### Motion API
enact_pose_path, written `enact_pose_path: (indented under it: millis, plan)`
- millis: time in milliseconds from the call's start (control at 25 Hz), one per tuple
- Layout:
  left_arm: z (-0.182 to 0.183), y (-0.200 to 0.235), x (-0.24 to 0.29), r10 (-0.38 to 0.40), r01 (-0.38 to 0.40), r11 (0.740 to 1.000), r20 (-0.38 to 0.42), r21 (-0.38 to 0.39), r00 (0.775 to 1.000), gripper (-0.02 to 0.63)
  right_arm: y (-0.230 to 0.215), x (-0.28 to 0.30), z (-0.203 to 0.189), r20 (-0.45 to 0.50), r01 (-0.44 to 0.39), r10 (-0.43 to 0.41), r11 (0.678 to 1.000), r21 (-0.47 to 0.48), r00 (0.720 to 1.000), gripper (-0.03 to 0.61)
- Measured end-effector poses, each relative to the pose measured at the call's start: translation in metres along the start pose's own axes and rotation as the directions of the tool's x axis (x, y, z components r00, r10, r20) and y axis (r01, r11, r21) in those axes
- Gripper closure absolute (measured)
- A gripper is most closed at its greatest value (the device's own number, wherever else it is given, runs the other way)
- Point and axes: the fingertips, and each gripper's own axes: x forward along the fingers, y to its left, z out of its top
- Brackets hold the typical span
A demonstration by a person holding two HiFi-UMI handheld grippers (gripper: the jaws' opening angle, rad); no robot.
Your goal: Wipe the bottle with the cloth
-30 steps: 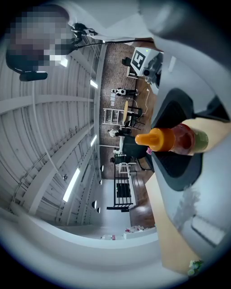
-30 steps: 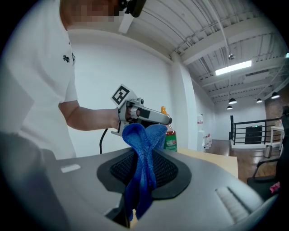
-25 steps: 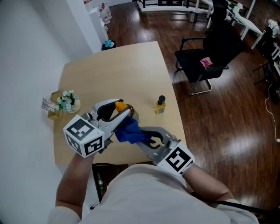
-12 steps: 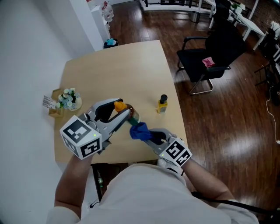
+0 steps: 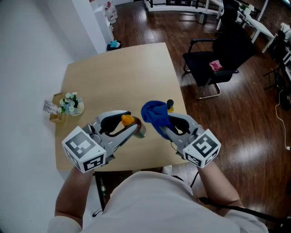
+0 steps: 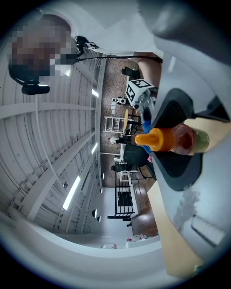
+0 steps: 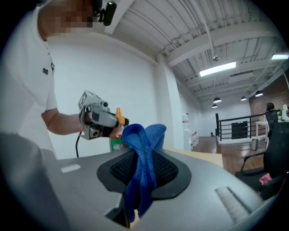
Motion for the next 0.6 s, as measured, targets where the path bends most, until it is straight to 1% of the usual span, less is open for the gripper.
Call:
enact_pose_path:
  millis: [80, 120, 200, 320, 480, 600]
  plan:
    - [0.002, -0.005, 0.003, -0.018, 0.018, 1.0, 0.0, 0.014, 1.0, 0.454, 0.01, 0.006, 0.02, 0.039, -0.032, 0.033, 0.999, -0.025, 0.999, 0.486]
    - [0.001, -0.008, 0.005, -0.024, 0.024, 1.0, 0.001, 0.008, 1.0, 0.454, 0.014, 0.009, 0.025, 0.045, -0.046, 0.047, 0.998, -0.033, 0.998, 0.486]
    - [-0.004, -0.015, 0.005, -0.034, 0.034, 0.999, -0.002, -0.011, 0.999, 0.454, 0.021, 0.012, 0.02, 0.031, -0.062, 0.063, 0.998, -0.029, 0.998, 0.486]
    - [-0.008, -0.018, 0.004, -0.048, 0.048, 0.999, -0.002, -0.009, 0.999, 0.454, 0.019, 0.018, -0.005, -0.022, -0.066, 0.066, 0.998, -0.007, 0.998, 0.486]
    - [-0.007, -0.015, 0.001, -0.043, 0.043, 0.999, 0.009, -0.009, 0.999, 0.454, 0.018, 0.027, -0.053, -0.109, -0.078, 0.083, 0.996, 0.048, 0.991, 0.486]
    - [0.003, -0.013, -0.001, -0.048, 0.048, 0.999, 0.028, 0.002, 0.998, 0.454, 0.014, 0.031, -0.083, -0.161, -0.065, 0.078, 0.994, 0.087, 0.984, 0.486]
